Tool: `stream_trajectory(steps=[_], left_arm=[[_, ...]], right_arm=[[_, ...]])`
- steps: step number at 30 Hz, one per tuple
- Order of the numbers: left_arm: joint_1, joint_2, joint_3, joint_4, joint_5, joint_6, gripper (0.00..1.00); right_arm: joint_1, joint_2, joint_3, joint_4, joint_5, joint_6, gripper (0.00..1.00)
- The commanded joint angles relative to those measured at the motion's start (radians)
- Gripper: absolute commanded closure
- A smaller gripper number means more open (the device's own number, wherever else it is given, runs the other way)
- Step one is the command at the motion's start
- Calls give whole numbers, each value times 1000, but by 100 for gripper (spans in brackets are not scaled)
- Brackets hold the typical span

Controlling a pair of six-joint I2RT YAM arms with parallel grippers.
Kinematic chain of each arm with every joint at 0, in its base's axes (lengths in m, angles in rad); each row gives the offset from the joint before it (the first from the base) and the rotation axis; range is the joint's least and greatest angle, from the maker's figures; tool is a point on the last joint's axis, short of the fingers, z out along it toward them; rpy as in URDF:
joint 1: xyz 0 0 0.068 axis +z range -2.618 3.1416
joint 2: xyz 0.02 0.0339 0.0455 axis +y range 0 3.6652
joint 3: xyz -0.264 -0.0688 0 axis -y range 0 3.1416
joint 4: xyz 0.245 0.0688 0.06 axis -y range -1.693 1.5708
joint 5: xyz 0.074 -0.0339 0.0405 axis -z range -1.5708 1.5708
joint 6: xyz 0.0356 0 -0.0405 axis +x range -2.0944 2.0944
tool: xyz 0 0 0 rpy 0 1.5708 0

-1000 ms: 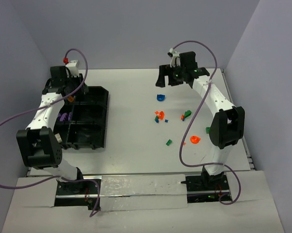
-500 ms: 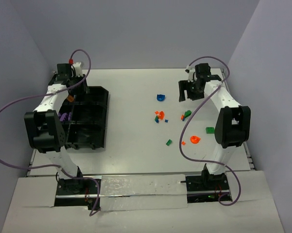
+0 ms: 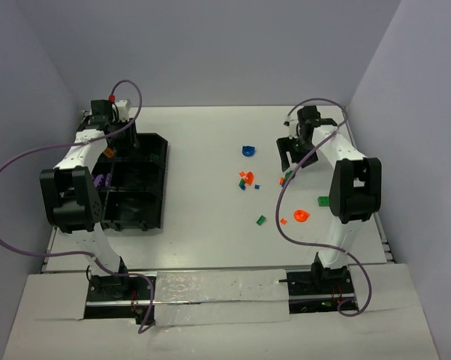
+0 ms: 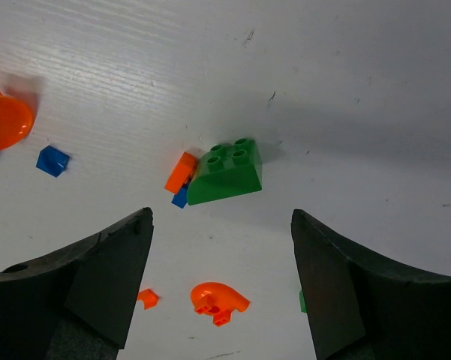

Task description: Sort the legos into containers by color

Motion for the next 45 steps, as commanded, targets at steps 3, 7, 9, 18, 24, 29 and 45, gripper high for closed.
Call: stream_trajectory(steps=[3, 7, 9, 18, 24, 29, 45], left_arm=[[1, -21, 17, 7, -4, 3, 51], [0, -29, 23, 5, 3, 3, 51], [0, -30, 33, -2, 6, 3, 51], [-1, -45, 37, -9, 18, 13, 49], [-1, -56, 28, -7, 23, 39, 49], [0, -61, 30, -9, 32, 45, 49], [-1, -171, -12, 81, 263, 58, 38]], right_arm=[[-2, 38, 8, -17, 9, 14, 19], [0, 72, 23, -11, 25, 1, 20], [2, 94, 31, 0, 38, -10, 20], [3, 143, 51, 17, 44, -49, 27], [6, 155, 64, 22, 34, -63, 37], [6, 160, 80, 3, 17, -86, 51], [6, 57, 71, -45, -136, -104, 66]])
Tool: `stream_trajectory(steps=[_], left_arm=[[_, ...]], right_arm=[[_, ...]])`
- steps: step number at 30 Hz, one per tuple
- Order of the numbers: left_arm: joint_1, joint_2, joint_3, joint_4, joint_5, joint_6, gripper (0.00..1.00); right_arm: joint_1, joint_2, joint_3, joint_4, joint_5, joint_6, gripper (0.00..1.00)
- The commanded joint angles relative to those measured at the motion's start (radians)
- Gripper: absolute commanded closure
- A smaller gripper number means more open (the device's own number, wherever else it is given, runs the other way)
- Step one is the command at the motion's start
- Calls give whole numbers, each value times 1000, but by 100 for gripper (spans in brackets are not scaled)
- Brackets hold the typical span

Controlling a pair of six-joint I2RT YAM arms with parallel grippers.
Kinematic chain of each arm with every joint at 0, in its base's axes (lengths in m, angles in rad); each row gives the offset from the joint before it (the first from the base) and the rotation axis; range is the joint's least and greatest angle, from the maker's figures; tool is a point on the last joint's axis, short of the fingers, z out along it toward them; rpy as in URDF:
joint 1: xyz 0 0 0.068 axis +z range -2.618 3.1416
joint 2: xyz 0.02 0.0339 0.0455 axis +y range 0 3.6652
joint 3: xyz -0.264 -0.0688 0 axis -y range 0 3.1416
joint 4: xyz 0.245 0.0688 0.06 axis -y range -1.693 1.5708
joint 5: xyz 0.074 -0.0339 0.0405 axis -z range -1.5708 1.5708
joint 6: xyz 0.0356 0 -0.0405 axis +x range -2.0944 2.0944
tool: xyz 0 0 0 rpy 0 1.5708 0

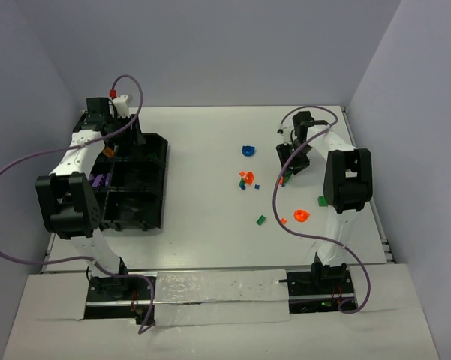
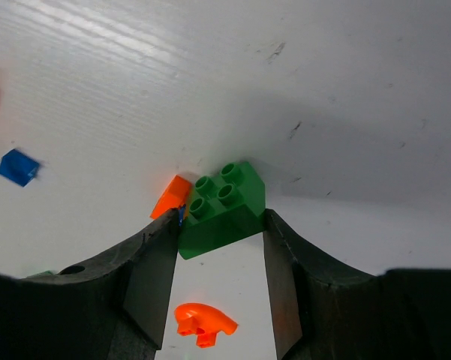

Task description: Sort the legos into containers by color

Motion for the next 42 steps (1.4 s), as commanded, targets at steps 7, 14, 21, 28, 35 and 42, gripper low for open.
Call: stream_trajectory(steps=[7, 14, 21, 28, 35, 42], left_arm=[[-9, -220, -110, 284, 453, -139, 7], [-109, -246, -154, 316, 465, -151, 7], [-224, -241, -195, 434, 508, -221, 7], [-351, -365, -324, 599, 388, 76, 7], [-453, -459, -489, 762, 299, 304, 3], [-562, -449, -527, 906, 240, 277, 2]], right_arm=[[5, -148, 50, -37, -324, 6, 66], [5, -164, 92, -7, -494, 127, 67], [57, -170, 141, 94, -717, 326, 67], [113, -145, 123, 229, -910, 564, 67], [149, -147, 107, 298, -1053, 635, 70], [202, -181, 84, 366, -1114, 701, 70]])
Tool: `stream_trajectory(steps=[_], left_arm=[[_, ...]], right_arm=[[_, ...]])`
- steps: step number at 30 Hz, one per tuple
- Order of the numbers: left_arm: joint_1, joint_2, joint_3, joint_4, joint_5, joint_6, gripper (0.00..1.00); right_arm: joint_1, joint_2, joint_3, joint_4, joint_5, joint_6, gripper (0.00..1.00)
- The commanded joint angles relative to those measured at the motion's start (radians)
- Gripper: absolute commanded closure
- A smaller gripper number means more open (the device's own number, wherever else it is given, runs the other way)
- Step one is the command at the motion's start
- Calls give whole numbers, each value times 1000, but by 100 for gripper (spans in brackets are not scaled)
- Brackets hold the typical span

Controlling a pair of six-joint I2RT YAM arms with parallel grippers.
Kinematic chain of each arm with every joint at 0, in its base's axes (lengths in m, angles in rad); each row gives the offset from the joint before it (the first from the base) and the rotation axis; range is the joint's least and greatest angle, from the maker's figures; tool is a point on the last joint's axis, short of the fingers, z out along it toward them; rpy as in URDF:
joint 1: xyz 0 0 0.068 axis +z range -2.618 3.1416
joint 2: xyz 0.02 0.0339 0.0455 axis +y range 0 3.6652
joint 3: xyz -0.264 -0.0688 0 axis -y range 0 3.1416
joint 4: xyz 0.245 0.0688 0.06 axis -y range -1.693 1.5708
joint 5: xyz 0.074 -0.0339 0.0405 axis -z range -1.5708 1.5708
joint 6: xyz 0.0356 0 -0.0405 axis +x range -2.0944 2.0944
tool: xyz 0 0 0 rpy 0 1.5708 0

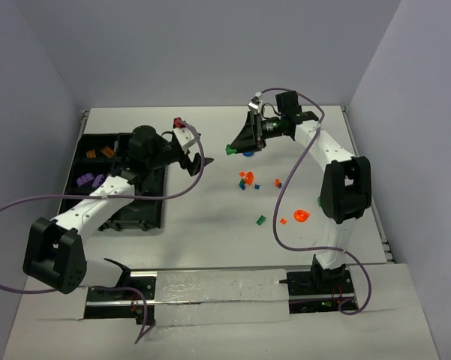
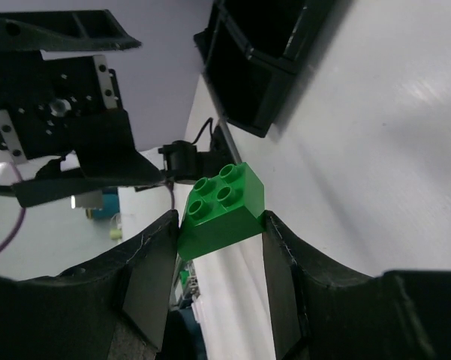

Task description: Sort the legos into containers by color

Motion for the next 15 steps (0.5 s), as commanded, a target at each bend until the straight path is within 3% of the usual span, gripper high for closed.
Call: stream_trajectory(steps=[1, 15], left_arm=[[-67, -6, -11, 175, -53, 28, 2], [-111, 68, 44, 197, -10, 41, 6]], right_arm=[[37, -72, -7, 72, -88, 53, 70], [64, -101, -35, 128, -131, 98, 70]])
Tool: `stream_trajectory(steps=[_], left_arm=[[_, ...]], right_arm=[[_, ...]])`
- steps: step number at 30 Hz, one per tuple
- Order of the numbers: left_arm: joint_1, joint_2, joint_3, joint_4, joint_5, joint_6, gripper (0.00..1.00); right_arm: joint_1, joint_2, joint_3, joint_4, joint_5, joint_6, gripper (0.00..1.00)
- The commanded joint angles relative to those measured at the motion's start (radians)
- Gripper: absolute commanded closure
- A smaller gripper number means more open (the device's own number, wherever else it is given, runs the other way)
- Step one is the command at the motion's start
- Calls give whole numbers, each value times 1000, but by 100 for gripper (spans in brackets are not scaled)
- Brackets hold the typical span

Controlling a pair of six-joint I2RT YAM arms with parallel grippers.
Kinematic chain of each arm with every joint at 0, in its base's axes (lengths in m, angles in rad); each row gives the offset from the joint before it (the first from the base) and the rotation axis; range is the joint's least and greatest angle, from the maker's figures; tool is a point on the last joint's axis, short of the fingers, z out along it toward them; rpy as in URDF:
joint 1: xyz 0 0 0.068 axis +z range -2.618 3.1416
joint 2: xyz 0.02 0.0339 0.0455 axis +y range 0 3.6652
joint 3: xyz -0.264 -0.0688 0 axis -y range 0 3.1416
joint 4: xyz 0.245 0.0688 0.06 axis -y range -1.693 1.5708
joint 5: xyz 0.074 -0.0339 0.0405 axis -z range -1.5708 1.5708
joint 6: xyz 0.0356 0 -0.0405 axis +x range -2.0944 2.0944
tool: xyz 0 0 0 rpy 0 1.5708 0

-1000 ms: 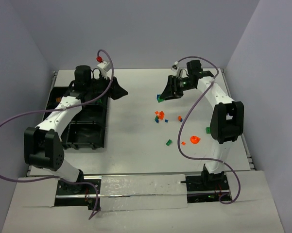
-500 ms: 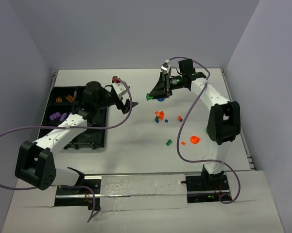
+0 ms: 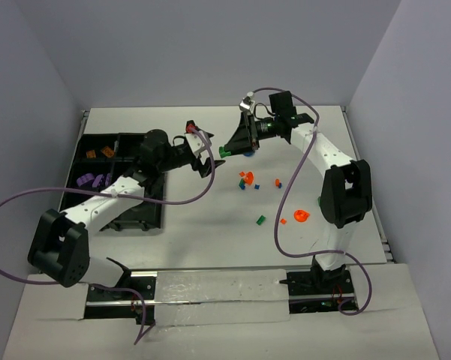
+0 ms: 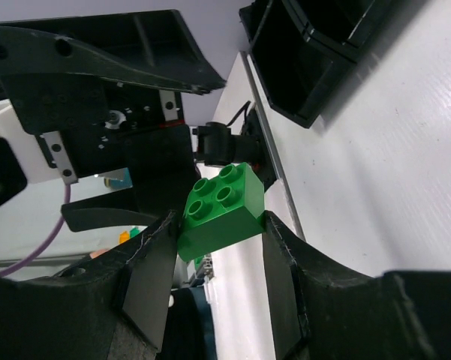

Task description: Sort the legos into containers by color

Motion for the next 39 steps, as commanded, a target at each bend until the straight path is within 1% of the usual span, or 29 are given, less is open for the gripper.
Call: stream_trajectory(steps=[1, 5, 8, 9, 11, 12, 13, 14, 16, 17, 18, 20, 21, 22, 23, 24, 25, 26, 27, 28, 29, 31, 32, 33, 34, 35, 37, 39], left_arm=[[-15, 19, 58, 55, 25, 22, 7], [-21, 33, 74, 55, 18, 19, 13], [-25, 33, 84, 59, 11, 15, 21], [-27, 34, 88, 55, 12, 15, 25], [-33, 32, 96, 41, 15, 23, 38], [-35, 32, 98, 35, 17, 26, 40], [-39, 32, 100, 29, 16, 29, 47], [-41, 30, 100, 27, 17, 31, 53], [-49, 26, 98, 20, 17, 43, 60], [-49, 26, 97, 19, 17, 50, 60], [-53, 23, 97, 18, 17, 53, 66], [-55, 21, 98, 15, 14, 53, 74], [-55, 21, 98, 13, 12, 52, 78], [-55, 20, 102, 4, 7, 52, 86], [-55, 13, 103, -5, 0, 52, 94], [-53, 2, 97, -25, -18, 52, 98], [-50, -10, 90, -44, -32, 52, 100], [-39, -26, 80, -60, -37, 48, 100], [-22, -47, 68, -82, -44, 38, 100], [-7, -60, 64, -100, -52, 21, 100], [15, -72, 65, -108, -52, 17, 100], [90, -97, 83, -228, -65, -40, 100], [149, -101, 98, -256, -61, -55, 100], [186, -103, 108, -306, -59, -82, 100], [220, -104, 118, -312, -59, -85, 100], [290, -103, 129, -348, -53, -113, 100], [382, -96, 158, -394, -46, -137, 100], [446, -79, 186, -446, -71, -140, 100]], right_arm=[[12, -58, -4, 49, -50, 23, 70], [15, -56, -8, 61, -68, 36, 70], [16, -52, -15, 72, -78, 49, 70], [16, -49, -16, 75, -80, 53, 70], [17, -46, -16, 84, -86, 59, 70], [17, -45, -16, 88, -88, 62, 70], [17, -44, -16, 89, -90, 66, 70], [19, -44, -16, 91, -92, 68, 70], [23, -41, -13, 96, -97, 70, 70], [23, -41, -13, 98, -98, 70, 70], [24, -40, -12, 100, -101, 75, 69], [24, -37, -11, 103, -101, 79, 65], [26, -35, -11, 103, -103, 82, 60], [25, -33, -10, 104, -100, 85, 41], [22, -35, -11, 103, -91, 88, 29], [13, -38, -13, 101, -78, 87, 12], [-5, -41, -14, 98, -66, 83, 0], [-28, -40, -5, 81, -42, 54, 0], [-47, -39, 16, 24, 3, -6, 0], [-81, -39, 44, -112, 53, -90, 0], [-84, -39, 76, -127, 68, -189, 0], [-136, -33, 128, -337, 297, -404, 0], [-177, -39, 121, -350, 323, -439, 0], [-203, -46, 108, -351, 335, -445, 0], [-229, -57, 93, -351, 352, -445, 0], [-265, -64, 75, -368, 374, -489, 0], [-317, -99, 46, -398, 450, -550, 0], [-340, -124, 13, -415, 542, -600, 1]])
